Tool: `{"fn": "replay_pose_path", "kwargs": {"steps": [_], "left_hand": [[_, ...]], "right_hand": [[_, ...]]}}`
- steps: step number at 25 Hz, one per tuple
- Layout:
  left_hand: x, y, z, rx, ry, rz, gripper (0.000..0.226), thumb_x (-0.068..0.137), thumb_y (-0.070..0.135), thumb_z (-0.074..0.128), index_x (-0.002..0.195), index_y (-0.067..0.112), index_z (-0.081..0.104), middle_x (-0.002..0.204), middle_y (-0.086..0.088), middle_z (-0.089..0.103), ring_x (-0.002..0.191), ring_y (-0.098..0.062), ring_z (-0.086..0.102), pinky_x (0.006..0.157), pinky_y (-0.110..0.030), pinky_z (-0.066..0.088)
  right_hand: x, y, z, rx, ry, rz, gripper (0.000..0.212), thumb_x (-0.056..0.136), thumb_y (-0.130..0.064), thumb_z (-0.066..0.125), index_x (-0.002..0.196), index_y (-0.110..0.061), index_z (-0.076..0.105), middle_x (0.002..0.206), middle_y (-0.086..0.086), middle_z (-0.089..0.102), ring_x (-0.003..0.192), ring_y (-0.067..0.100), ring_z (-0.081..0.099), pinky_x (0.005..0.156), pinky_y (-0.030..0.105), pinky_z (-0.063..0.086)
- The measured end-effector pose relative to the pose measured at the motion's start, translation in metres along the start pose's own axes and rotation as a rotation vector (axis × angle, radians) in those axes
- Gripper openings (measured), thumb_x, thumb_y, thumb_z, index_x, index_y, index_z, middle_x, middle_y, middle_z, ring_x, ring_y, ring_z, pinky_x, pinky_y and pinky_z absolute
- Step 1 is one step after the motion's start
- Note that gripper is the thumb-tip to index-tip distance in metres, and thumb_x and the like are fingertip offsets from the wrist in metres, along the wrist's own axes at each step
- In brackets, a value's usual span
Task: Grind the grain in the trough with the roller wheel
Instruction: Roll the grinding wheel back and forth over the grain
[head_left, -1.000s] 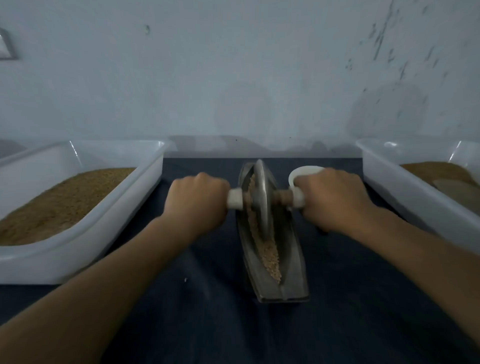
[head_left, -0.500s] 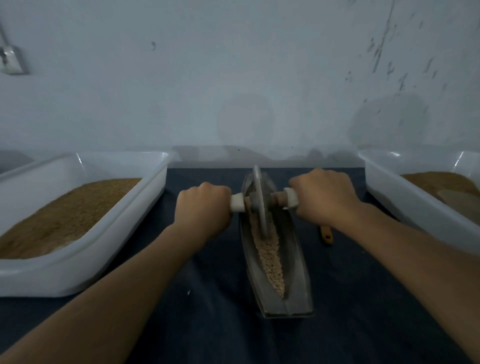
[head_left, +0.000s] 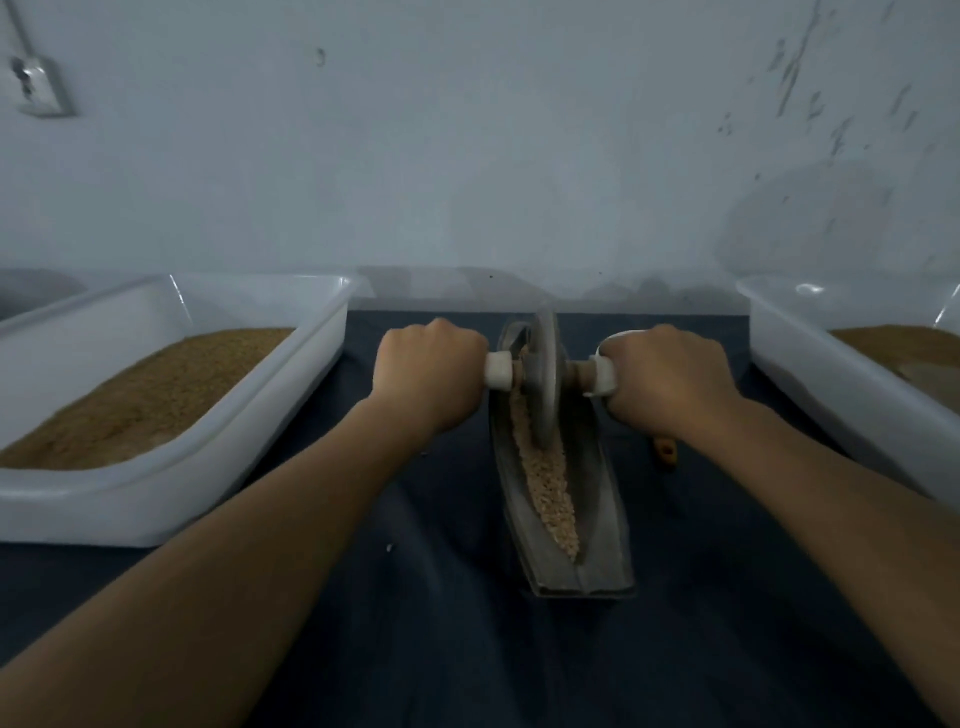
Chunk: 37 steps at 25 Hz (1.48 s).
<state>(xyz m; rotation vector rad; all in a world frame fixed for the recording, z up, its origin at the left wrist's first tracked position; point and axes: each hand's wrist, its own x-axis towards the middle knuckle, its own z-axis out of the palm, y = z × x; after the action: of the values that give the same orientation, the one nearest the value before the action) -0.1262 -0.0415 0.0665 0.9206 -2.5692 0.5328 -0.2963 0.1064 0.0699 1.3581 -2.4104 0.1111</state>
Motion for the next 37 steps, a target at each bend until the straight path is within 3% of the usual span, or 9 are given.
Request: {"fn": "replay_pose_path", "kwargs": {"steps": [6, 14, 20, 23, 25, 28, 32, 35, 37], "left_hand": [[-0.066, -0.021, -0.014, -0.043, 0.311, 0.233, 0.046, 0.057, 0.039, 0.069, 0.065, 0.033, 0.024, 0.049, 0.012, 0.024, 0.041, -0.010, 0.011, 0.051, -0.017, 0.004], [0.013, -0.003, 0.010, -0.059, -0.022, -0.002, 0.004, 0.089, 0.026, 0.057, 0.088, 0.024, 0.060, 0.075, 0.002, 0.052, 0.064, -0.022, 0.047, 0.058, -0.034, 0.036], [-0.067, -0.019, -0.013, -0.037, 0.289, 0.216, 0.049, 0.055, 0.037, 0.075, 0.064, 0.032, 0.026, 0.053, 0.013, 0.015, 0.046, -0.007, 0.001, 0.049, -0.016, 0.004], [-0.056, -0.008, -0.005, 0.054, 0.142, 0.104, 0.036, 0.071, 0.035, 0.071, 0.066, 0.030, 0.036, 0.055, 0.011, 0.021, 0.044, -0.011, 0.014, 0.046, -0.021, 0.010], [-0.018, 0.005, 0.004, 0.073, 0.163, 0.041, 0.017, 0.085, 0.028, 0.062, 0.076, 0.025, 0.048, 0.062, 0.006, 0.034, 0.050, -0.018, 0.037, 0.049, -0.028, 0.025], [0.030, 0.012, -0.005, 0.137, 0.087, 0.097, 0.006, 0.089, 0.020, 0.058, 0.090, 0.021, 0.064, 0.072, -0.001, 0.050, 0.065, -0.025, 0.055, 0.055, -0.033, 0.033], [-0.017, -0.004, 0.006, 0.039, 0.145, 0.094, 0.021, 0.081, 0.028, 0.064, 0.074, 0.027, 0.044, 0.060, 0.006, 0.036, 0.050, -0.020, 0.041, 0.049, -0.028, 0.024], [-0.064, -0.017, 0.002, -0.032, 0.287, 0.180, 0.036, 0.067, 0.039, 0.059, 0.067, 0.033, 0.024, 0.055, 0.013, 0.010, 0.046, -0.005, 0.003, 0.049, -0.018, 0.003], [-0.059, -0.020, 0.005, -0.057, 0.256, 0.157, 0.032, 0.067, 0.039, 0.058, 0.065, 0.031, 0.027, 0.054, 0.013, 0.013, 0.045, -0.007, 0.004, 0.050, -0.018, 0.003]], "right_hand": [[-0.075, 0.024, 0.001, -0.052, 0.295, -0.221, 0.022, 0.062, -0.054, 0.052, 0.078, -0.040, 0.050, 0.055, -0.017, 0.026, 0.040, 0.014, 0.037, 0.046, 0.016, 0.013], [0.011, -0.003, -0.003, -0.040, -0.022, 0.003, 0.009, 0.083, -0.035, 0.065, 0.084, -0.031, 0.058, 0.083, -0.005, 0.060, 0.072, 0.019, 0.053, 0.061, 0.031, 0.040], [-0.072, 0.018, -0.005, -0.091, 0.340, -0.253, 0.033, 0.055, -0.050, 0.064, 0.065, -0.038, 0.034, 0.054, -0.019, 0.018, 0.045, 0.002, 0.013, 0.047, 0.015, 0.009], [-0.049, 0.006, -0.002, -0.157, 0.266, -0.164, 0.036, 0.063, -0.042, 0.069, 0.064, -0.033, 0.034, 0.055, -0.012, 0.029, 0.044, 0.011, 0.028, 0.046, 0.019, 0.013], [-0.014, 0.002, 0.011, -0.025, 0.143, -0.046, 0.020, 0.079, -0.033, 0.064, 0.071, -0.029, 0.046, 0.070, -0.010, 0.050, 0.065, 0.018, 0.054, 0.049, 0.026, 0.025], [0.012, 0.003, 0.023, 0.155, -0.051, 0.085, 0.014, 0.086, -0.026, 0.061, 0.075, -0.028, 0.052, 0.081, -0.006, 0.059, 0.080, 0.020, 0.060, 0.055, 0.029, 0.034], [-0.019, 0.009, 0.016, -0.072, 0.198, -0.082, 0.028, 0.078, -0.033, 0.067, 0.065, -0.029, 0.042, 0.060, -0.011, 0.040, 0.051, 0.006, 0.032, 0.046, 0.023, 0.020], [-0.054, 0.014, 0.004, -0.157, 0.474, -0.272, 0.036, 0.057, -0.042, 0.071, 0.063, -0.035, 0.036, 0.055, -0.017, 0.011, 0.053, -0.003, 0.001, 0.051, 0.014, 0.005], [-0.052, 0.013, 0.000, -0.139, 0.436, -0.288, 0.037, 0.053, -0.043, 0.068, 0.063, -0.036, 0.034, 0.057, -0.018, 0.007, 0.055, -0.005, -0.001, 0.053, 0.014, 0.004]]}}
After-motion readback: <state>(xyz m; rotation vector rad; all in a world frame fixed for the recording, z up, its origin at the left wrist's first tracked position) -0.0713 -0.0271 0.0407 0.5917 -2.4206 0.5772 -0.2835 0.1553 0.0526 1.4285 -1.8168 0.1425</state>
